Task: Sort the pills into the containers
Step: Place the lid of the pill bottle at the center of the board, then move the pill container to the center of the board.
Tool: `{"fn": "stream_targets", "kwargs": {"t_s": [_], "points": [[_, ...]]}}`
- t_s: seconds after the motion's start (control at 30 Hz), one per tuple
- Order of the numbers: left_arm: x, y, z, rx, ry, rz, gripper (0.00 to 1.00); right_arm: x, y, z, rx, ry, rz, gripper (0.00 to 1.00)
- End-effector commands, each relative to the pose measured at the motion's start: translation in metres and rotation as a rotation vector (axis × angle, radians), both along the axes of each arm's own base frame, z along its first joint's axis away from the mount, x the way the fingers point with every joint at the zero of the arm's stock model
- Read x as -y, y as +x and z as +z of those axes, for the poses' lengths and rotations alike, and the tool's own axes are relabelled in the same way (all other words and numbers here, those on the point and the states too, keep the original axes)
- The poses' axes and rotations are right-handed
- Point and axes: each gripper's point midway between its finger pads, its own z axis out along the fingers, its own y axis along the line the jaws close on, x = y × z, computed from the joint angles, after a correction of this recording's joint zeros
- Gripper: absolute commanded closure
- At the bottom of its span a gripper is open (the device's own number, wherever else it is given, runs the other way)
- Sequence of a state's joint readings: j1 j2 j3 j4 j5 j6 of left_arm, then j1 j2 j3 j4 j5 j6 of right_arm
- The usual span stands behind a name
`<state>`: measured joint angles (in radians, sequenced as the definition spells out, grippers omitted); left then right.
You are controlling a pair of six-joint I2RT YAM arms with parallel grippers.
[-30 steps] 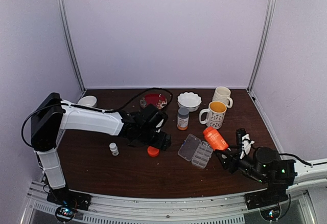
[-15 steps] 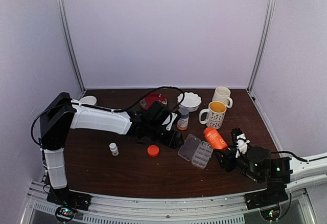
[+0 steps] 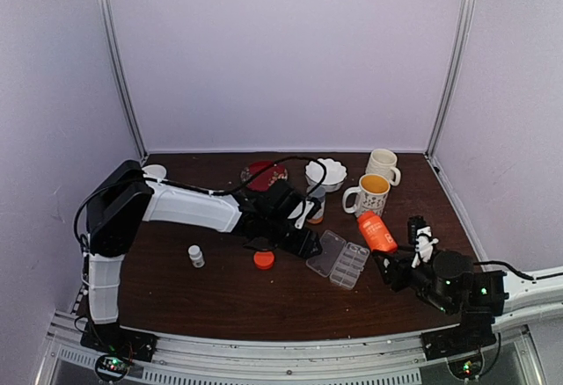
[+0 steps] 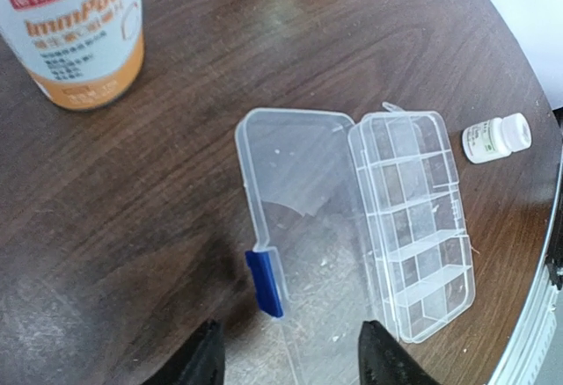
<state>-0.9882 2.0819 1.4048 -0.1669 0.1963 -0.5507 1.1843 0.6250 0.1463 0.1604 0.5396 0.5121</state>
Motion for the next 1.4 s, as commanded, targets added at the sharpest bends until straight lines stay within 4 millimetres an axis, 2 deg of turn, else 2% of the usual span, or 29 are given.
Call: {"fn": "stream_targets", "kwargs": {"t_s": [0.0, 0.13, 0.6, 0.77, 1.17, 1.37], "points": [[0.015, -0.006, 0.001, -0.038, -0.046, -0.060, 0.48, 0.006, 0.002, -0.003, 0.000, 0.013, -0.035, 1.00], [0.013, -0.003, -0.006, -0.047, -0.014, -0.042, 0.49, 0.005, 0.003, -0.003, -0.002, 0.005, -0.032, 1.00], [0.012, -0.008, -0.010, -0.064, 0.001, -0.064, 0.90, -0.008, 0.004, -0.005, -0.016, -0.044, -0.004, 1.00], [0.004, -0.008, -0.007, -0.042, 0.011, -0.052, 0.91, -0.015, 0.004, -0.006, -0.018, -0.058, 0.015, 1.00], [-0.038, -0.008, -0.006, 0.016, 0.056, 0.039, 0.93, -0.041, -0.004, -0.003, -0.008, -0.067, 0.148, 1.00], [-0.043, -0.010, 0.001, 0.038, 0.031, 0.044, 0.93, -0.042, -0.005, -0.003, -0.005, -0.065, 0.160, 1.00]]}}
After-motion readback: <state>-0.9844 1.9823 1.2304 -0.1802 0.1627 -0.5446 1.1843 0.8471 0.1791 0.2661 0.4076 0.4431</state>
